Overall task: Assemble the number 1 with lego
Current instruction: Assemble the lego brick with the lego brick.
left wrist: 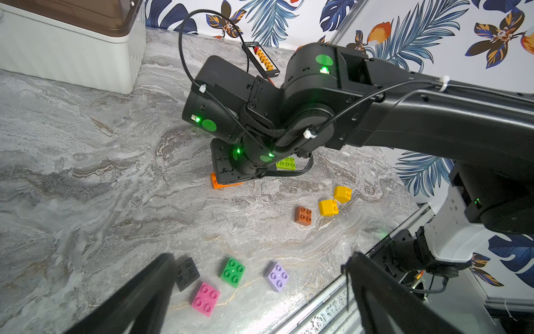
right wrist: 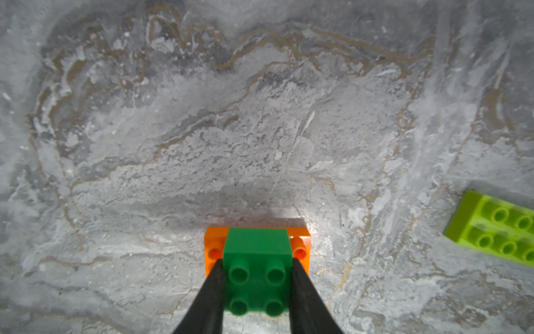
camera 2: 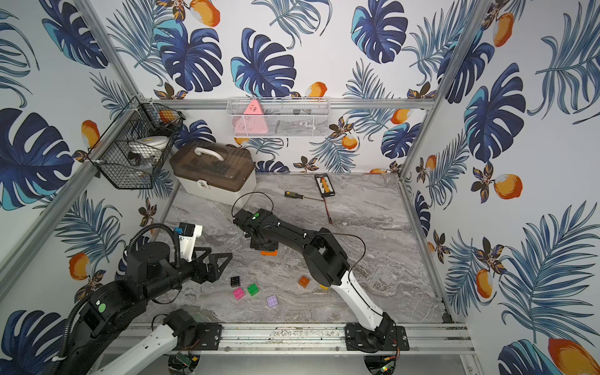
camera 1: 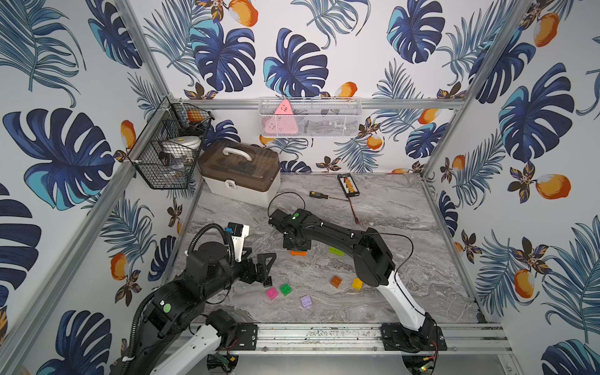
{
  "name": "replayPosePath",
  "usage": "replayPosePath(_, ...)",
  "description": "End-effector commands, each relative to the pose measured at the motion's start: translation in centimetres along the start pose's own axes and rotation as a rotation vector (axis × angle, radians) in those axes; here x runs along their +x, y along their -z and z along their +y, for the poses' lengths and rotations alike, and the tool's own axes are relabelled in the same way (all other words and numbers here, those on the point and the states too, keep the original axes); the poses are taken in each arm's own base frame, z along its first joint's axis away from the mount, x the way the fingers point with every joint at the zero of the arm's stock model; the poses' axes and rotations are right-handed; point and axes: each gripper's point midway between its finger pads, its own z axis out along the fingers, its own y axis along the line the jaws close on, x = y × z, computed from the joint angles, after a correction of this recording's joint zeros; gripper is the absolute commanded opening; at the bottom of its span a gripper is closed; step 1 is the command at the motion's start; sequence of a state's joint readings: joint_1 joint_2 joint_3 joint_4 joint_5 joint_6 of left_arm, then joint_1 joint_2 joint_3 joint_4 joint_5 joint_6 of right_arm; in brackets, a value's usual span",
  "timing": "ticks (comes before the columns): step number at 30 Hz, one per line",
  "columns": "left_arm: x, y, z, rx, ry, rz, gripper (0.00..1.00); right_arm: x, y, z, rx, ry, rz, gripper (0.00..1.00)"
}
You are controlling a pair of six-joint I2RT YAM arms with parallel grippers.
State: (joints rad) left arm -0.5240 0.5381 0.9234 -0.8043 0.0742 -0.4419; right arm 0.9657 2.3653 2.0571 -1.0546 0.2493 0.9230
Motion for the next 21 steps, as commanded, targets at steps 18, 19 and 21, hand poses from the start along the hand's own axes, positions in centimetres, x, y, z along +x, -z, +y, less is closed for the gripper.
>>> replayPosePath(18,-0.5,0.0,-0.1,0.004,-0.014,-0.019,0.99,1.5,-0.2,0.2,0.006,0.008,0.020,0.16)
replayPosePath(19,-0.4,0.0,-0.1,0.004,-0.015,-0.019,0.99,1.6,-0.2,0.3,-0.001,0.007,0.021,0.15)
replayPosePath(21,-0.5,0.1,-0.1,0.005,-0.013,-0.025,0.99,1.7,0.0,0.6,-0.007,0.014,0.022,0.15)
